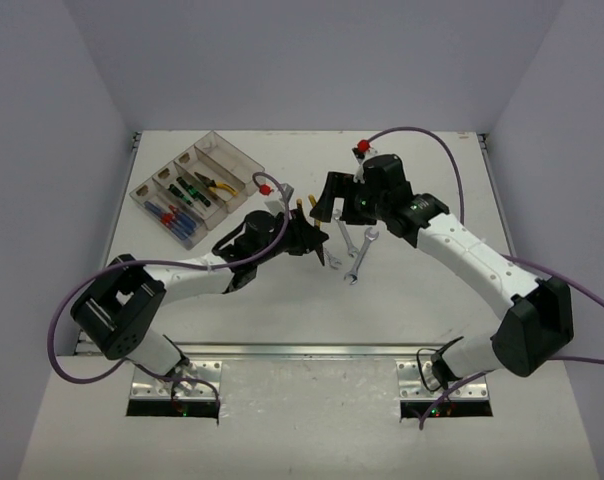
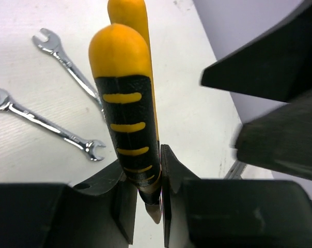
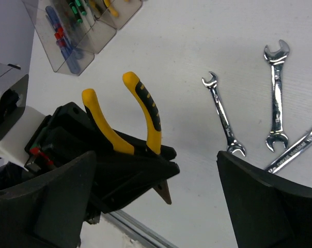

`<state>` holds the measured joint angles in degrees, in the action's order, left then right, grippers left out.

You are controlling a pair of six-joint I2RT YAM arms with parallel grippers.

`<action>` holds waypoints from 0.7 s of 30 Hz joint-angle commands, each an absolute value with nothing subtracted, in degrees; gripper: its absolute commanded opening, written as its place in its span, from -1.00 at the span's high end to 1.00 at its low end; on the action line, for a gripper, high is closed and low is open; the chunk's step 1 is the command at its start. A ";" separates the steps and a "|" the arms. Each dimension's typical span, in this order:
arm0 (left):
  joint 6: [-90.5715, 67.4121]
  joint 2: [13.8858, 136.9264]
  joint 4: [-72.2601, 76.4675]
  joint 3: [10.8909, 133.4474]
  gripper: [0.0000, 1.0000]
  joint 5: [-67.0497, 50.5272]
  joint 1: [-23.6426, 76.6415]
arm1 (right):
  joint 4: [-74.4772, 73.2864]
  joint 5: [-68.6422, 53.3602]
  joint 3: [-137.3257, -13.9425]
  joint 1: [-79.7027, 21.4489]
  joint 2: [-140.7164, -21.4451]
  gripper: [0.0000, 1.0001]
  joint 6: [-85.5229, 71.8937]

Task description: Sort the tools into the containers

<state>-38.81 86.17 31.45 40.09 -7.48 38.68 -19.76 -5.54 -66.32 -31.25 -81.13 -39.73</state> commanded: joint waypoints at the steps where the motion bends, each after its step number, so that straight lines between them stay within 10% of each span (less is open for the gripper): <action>1: -39.97 81.51 27.08 42.91 1.00 -3.33 34.04 | -21.61 0.77 -66.52 -28.53 -76.81 -0.98 -37.81; 21: -44.06 114.22 -28.38 97.73 1.00 28.17 7.07 | -22.68 3.82 -51.28 -22.42 -64.35 -0.98 -29.56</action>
